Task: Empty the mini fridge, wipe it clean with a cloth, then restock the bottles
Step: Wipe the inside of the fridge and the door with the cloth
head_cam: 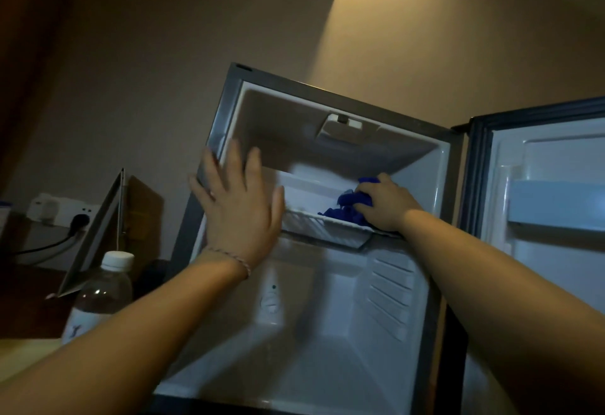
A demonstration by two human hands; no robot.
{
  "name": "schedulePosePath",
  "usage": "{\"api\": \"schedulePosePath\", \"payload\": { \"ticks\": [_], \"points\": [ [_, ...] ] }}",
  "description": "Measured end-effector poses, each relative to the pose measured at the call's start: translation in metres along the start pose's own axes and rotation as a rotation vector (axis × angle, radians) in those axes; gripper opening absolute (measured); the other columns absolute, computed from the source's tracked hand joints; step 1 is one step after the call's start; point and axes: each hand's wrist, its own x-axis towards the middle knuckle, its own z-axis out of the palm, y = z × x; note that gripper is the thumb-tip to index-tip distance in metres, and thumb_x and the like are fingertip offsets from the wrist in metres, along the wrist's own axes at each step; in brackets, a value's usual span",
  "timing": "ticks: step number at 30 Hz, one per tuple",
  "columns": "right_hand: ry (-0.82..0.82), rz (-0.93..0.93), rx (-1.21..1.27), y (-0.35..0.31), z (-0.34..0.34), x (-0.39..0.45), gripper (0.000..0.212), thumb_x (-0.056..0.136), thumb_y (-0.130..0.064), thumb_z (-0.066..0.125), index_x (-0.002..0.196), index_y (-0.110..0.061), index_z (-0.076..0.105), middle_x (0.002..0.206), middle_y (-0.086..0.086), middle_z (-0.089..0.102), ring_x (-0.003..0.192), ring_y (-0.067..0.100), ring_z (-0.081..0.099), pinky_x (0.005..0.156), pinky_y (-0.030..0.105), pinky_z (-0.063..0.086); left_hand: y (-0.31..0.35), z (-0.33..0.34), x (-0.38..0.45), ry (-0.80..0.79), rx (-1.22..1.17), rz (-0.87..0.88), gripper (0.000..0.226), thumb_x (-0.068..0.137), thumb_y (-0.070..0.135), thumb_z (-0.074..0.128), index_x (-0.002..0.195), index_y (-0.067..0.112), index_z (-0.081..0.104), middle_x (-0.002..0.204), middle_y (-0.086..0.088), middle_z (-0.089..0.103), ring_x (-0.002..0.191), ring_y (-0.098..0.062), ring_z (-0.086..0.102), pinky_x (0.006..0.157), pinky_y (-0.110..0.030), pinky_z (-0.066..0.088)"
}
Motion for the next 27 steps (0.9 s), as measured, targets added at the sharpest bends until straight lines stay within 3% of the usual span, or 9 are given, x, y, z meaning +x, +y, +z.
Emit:
{"api": "schedulePosePath", "payload": {
  "ticks": [3,9,14,16,19,20,22,24,27],
  "points": [
    [0.023,0.002,0.141,-0.005,-0.002,-0.004,0.03,0.098,-0.042,0.051,0.123,-0.027,0.058,0.123,0.009,0.041,0.103,0.037,0.054,0.094,0.041,0.045,0.027,0.02,-0.004,-0.093,0.017,0.245,0.053,0.1,0.047,0.023,0.139,0.019,0.046,0.154,-0.007,0.038,0.147,-0.028,0.023,0.118,-0.054,0.008],
    [0.135,-0.057,0.473,-0.025,-0.007,-0.002,0.031,0.097,-0.038,0.058,0.124,-0.024,0.063,0.117,0.004,0.045,0.104,0.02,0.049,0.09,0.028,0.037,0.041,0.041,0.02,-0.375,-0.01,0.109,0.042,0.102,0.046,0.023,0.107,0.019,0.055,0.113,-0.007,0.061,0.103,-0.027,0.056,0.097,-0.042,0.042],
    [0.174,-0.158,0.606,-0.053,0.003,0.013,0.024,0.096,-0.034,0.06,0.118,-0.027,0.065,0.115,0.004,0.051,0.106,0.022,0.054,0.083,0.028,0.036,0.014,0.032,0.055,-0.443,-0.11,0.029,0.041,0.103,0.045,0.026,0.112,0.017,0.054,0.111,-0.007,0.057,0.095,-0.023,0.058,0.087,-0.041,0.05],
    [0.15,-0.186,0.653,-0.061,0.006,0.017,0.038,0.093,-0.035,0.064,0.13,-0.028,0.056,0.125,0.004,0.05,0.115,0.023,0.053,0.088,0.03,0.039,0.004,0.031,0.07,-0.451,-0.145,0.008,0.035,0.104,0.041,0.029,0.108,0.017,0.054,0.11,-0.008,0.056,0.093,-0.02,0.056,0.084,-0.038,0.047],
    [0.064,-0.185,0.748,-0.06,0.004,0.015,0.087,0.083,-0.038,0.076,0.15,-0.033,0.02,0.145,0.006,0.041,0.127,0.025,0.047,0.102,0.039,0.044,0.001,0.041,0.085,-0.511,-0.234,0.045,0.037,0.104,0.042,0.03,0.112,0.016,0.055,0.114,-0.009,0.055,0.099,-0.021,0.056,0.089,-0.037,0.045],
    [0.043,-0.175,0.739,-0.054,0.004,0.014,0.093,0.081,-0.041,0.078,0.15,-0.033,0.015,0.145,0.006,0.041,0.125,0.026,0.049,0.101,0.038,0.045,0.004,0.046,0.087,-0.547,-0.286,0.054,0.039,0.104,0.044,0.03,0.116,0.017,0.055,0.117,-0.009,0.054,0.1,-0.021,0.056,0.091,-0.038,0.046],
    [0.028,-0.11,0.612,-0.045,0.004,0.009,0.086,0.077,-0.059,0.073,0.142,-0.029,0.026,0.136,0.003,0.049,0.114,0.024,0.053,0.098,0.04,0.047,0.019,0.057,0.091,-0.594,-0.365,0.114,0.044,0.103,0.048,0.029,0.125,0.018,0.053,0.123,-0.009,0.053,0.106,-0.022,0.056,0.099,-0.042,0.045],
    [0.004,-0.01,0.461,-0.04,0.003,0.004,0.084,0.067,-0.081,0.062,0.133,-0.039,0.033,0.132,-0.004,0.051,0.113,0.024,0.053,0.099,0.05,0.044,0.042,0.068,0.091,-0.614,-0.416,0.182,0.047,0.104,0.048,0.028,0.129,0.016,0.052,0.127,-0.01,0.054,0.112,-0.023,0.054,0.103,-0.04,0.041],
    [-0.13,0.009,0.361,-0.025,0.008,0.011,0.106,0.054,-0.093,0.055,0.144,-0.052,0.017,0.138,0.0,0.048,0.11,0.027,0.058,0.097,0.05,0.048,0.078,0.079,0.086,-0.631,-0.511,0.156,0.047,0.101,0.054,0.032,0.122,0.02,0.057,0.118,-0.005,0.059,0.105,-0.022,0.056,0.097,-0.037,0.042]
  ]
}}
